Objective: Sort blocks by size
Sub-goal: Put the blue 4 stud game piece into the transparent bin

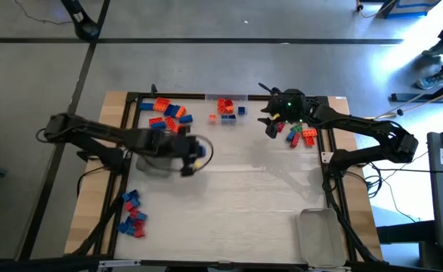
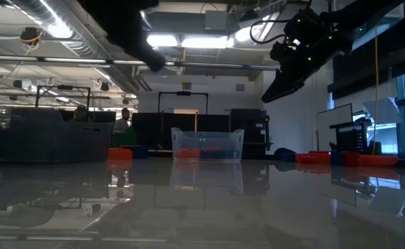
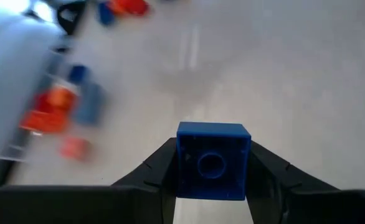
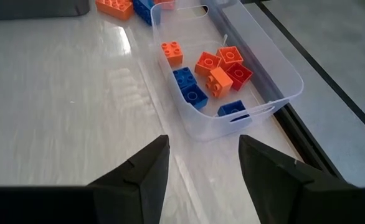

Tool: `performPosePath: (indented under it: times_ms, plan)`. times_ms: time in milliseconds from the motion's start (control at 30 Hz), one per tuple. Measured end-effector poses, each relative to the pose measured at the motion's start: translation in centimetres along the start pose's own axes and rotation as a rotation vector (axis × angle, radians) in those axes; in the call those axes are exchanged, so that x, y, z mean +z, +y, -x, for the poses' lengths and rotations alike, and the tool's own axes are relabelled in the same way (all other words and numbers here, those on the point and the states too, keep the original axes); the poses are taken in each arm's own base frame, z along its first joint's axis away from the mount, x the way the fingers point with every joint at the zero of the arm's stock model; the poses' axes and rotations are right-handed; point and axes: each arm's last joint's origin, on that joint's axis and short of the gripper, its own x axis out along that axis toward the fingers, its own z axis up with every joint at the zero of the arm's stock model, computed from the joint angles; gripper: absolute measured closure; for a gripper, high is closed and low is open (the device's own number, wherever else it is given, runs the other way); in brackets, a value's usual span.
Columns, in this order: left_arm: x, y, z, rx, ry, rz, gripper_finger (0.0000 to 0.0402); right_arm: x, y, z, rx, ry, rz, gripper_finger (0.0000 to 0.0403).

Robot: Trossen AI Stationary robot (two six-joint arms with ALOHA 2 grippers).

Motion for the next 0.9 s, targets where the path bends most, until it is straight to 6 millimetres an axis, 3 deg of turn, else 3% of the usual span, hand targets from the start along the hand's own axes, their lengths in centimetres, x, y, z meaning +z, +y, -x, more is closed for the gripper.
performPosePath:
  times_ms: [233, 467, 633, 900]
  plan:
    - [1.0, 6.1, -3.7, 0.149, -0.107, 0.121, 0.0276, 0.0, 0.0, 0.0, 0.000, -0.002, 0.000, 0.0210]
    - [0.0, 10.8, -8.7, 0.239, -0.160, 0.245, 0.0275, 0.0, 0.0, 0.0, 0.000, 0.002, -0.001, 0.0210]
    - [-1.9, 13.2, -12.6, 0.309, -0.157, 0.281, 0.0275, 0.0, 0.0, 0.0, 0.000, 0.001, -0.002, 0.0210]
    - [-3.7, 16.0, -14.7, 0.277, -0.218, 0.373, 0.0269, 0.0, 0.0, 0.0, 0.000, -0.001, -0.002, 0.0210]
